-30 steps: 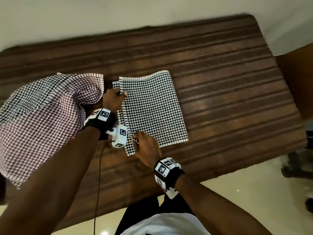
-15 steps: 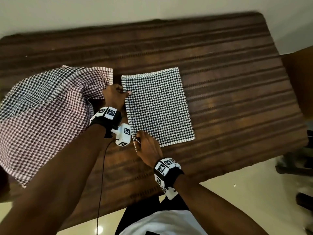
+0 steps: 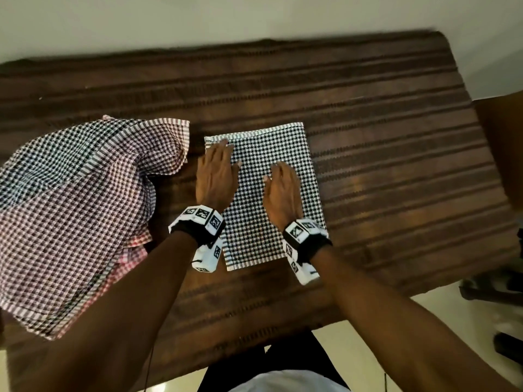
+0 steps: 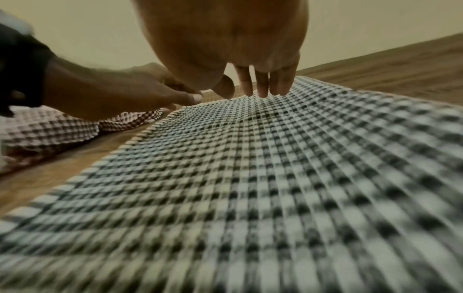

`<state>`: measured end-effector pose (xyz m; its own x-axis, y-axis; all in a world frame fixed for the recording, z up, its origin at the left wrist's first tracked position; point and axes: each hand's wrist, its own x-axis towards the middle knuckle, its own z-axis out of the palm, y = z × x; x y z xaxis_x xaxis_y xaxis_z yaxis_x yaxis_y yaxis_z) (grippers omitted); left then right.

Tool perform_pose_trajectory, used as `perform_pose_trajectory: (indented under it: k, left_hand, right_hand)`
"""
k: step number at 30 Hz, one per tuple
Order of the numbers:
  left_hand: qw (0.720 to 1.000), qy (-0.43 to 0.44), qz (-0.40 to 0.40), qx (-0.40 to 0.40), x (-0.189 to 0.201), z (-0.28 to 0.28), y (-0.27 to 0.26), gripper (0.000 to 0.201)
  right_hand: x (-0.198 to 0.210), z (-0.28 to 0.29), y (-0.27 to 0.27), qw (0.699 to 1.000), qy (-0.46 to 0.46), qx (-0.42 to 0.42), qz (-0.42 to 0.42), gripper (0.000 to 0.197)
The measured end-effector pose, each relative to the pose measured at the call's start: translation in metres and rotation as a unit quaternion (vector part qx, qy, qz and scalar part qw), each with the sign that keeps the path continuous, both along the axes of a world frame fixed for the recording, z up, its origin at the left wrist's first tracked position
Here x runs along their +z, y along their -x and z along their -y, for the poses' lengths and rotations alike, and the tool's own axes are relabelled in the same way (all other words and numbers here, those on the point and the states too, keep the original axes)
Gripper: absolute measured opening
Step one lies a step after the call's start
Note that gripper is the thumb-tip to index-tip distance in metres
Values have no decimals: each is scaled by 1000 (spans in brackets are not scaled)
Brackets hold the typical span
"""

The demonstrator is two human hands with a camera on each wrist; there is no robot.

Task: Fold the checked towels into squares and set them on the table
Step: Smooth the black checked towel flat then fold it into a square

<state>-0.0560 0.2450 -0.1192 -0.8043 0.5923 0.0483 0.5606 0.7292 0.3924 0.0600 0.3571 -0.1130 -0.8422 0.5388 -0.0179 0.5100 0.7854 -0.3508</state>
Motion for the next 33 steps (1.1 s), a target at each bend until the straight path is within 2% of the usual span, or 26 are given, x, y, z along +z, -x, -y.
perform_pose_trajectory:
  k: [2,6,8,13,15,18,20,22,25,29,30,33]
  left_hand:
    - [999,28,6,-28,-13,-6,2,49]
    - [998,62,0,8,-31,-11,6,56]
    - [998,67,-2,22,-35,-10,5,59]
    - [996,85,10,24,-28,-11,7,61]
    - [994,97,16,37,-23,-8,4,62]
    - [994,91,18,65,-13,1,-23,60]
    - [995,80,16,50,-10,7,-58,57]
    - [996,82,24,32,-12,17,-98,57]
    - [993,109,34,42,-19,37,-125,62]
    - [991,112,42,60,-20,50,-123,65]
    - [990,109,47,73,-19,50,-123,65]
    - [989,82,57,111,-11,51,-140,65]
  right_hand:
    - [-9,-7,30,996,29,67,47,45]
    - [-33,-29,58,987,19,132,89,57]
    - [-41,-55,56,990,8,117,76,61]
    - [-45,-122,32,997,10,5,73,64]
    - [-39,-118,20,997,14,-20,71,64]
    - [-22,-67,-6,998,31,-12,44,63]
    - [-19,-19,-24,997,60,31,48,63]
    - [-24,14,-41,992,49,81,78,63]
    - [-37,-9,-58,991,0,97,89,62]
    - [-38,-67,-97,994,-6,-51,95,61]
    - [-35,-72,-108,993,-13,-65,99,61]
    - [-16,-53,-136,994,-31,-27,101,59]
